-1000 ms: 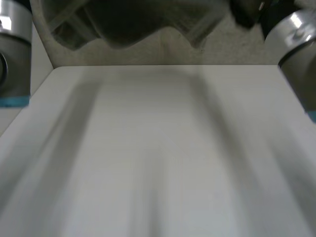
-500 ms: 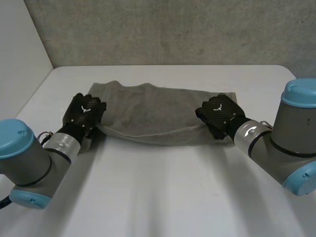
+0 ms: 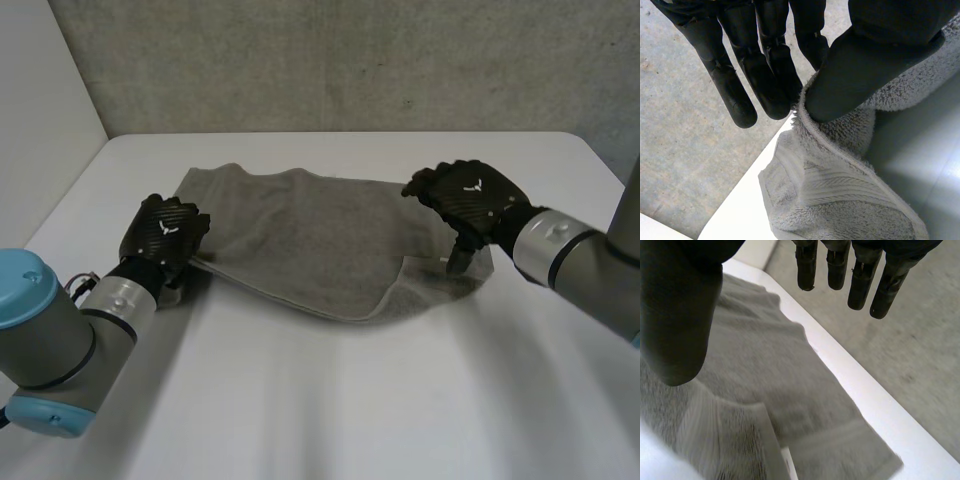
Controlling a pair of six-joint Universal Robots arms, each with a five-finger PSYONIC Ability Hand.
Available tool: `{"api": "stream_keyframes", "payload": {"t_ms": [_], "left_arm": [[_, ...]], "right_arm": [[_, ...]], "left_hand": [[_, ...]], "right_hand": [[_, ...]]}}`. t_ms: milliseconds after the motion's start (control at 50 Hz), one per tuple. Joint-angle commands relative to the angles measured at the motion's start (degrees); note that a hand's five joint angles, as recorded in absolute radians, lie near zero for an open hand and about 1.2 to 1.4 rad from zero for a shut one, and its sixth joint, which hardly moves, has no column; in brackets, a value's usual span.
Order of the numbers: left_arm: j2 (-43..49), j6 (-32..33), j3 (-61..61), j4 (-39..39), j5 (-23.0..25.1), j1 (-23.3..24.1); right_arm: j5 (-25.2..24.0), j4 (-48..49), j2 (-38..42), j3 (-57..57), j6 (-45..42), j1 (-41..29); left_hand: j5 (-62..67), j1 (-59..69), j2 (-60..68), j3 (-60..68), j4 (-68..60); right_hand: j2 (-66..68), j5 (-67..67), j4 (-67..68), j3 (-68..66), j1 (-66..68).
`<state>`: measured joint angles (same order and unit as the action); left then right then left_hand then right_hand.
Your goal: Fold the towel.
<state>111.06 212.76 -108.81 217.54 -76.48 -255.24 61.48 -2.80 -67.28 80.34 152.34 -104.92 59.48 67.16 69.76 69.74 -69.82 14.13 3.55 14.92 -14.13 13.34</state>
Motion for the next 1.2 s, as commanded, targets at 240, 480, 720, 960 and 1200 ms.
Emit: {"api": "stream_keyframes", "payload": {"t_ms": [240,480,720,960,1200], "left_arm": [[-2.5,-0.1,-2.2,-0.1,0.0,0.6],[-2.5,-0.1,-2.5,-0.1,0.0,0.1],[-2.5,-0.1,-2.4,-0.1,0.0,-0.1],[-2.5,-0.1,-2.3,-0.1,0.0,-0.4],[-2.3,-0.1,-2.4,-0.1,-0.1,-0.4]], "right_arm": [[-6.7,-20.7,19.2,-24.8,-14.8,-2.7],[-4.8,-27.0,25.8,-27.8,-21.8,-4.2],[-3.2,-27.9,26.2,-28.0,-24.4,-4.6],[-4.0,-23.1,21.7,-20.5,-24.7,-4.5],[-3.6,-16.1,21.7,-16.8,-26.7,-4.5]], "left_hand": [[10.5,12.8,10.2,10.3,-10.2],[10.5,12.8,10.2,10.3,-10.2],[10.5,12.8,10.2,10.3,-10.2],[10.5,12.8,10.2,10.3,-10.2],[10.5,12.8,10.2,10.3,-10.2]], "right_hand": [[5.5,6.1,4.7,-5.5,6.3],[8.4,9.0,7.6,-8.4,9.2],[34.6,35.2,33.9,-34.6,35.4],[51.2,51.7,50.4,-51.2,51.9],[23.2,23.8,22.4,-23.2,24.0]]}}
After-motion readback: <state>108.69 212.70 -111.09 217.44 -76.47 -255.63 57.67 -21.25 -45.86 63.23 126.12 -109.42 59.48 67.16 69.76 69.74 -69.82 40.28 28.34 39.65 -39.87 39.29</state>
